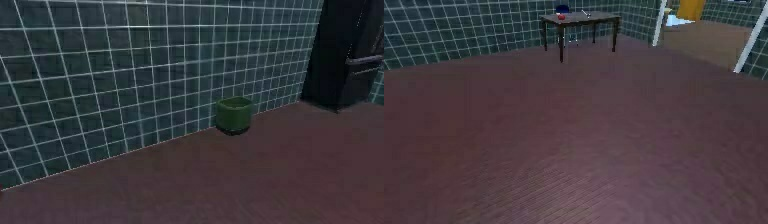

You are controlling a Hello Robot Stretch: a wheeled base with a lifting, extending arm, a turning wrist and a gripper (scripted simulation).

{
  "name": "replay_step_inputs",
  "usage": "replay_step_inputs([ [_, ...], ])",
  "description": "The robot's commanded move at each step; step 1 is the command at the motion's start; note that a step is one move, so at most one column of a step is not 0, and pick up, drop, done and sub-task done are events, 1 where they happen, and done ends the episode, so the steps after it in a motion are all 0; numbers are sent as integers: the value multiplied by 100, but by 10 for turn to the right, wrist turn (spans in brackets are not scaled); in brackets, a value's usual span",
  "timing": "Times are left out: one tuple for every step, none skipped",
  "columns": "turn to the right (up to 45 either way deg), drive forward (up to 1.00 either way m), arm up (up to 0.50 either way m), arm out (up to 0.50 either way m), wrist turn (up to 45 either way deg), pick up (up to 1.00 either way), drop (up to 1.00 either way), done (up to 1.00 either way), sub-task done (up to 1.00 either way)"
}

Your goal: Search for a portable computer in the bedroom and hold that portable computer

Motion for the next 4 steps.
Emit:
replay_step_inputs([
  [450,0,0,0,0,0,0,0,0],
  [450,0,0,0,0,0,0,0,0],
  [270,0,0,0,0,0,0,0,0],
  [0,100,0,0,0,0,0,0,0],
])
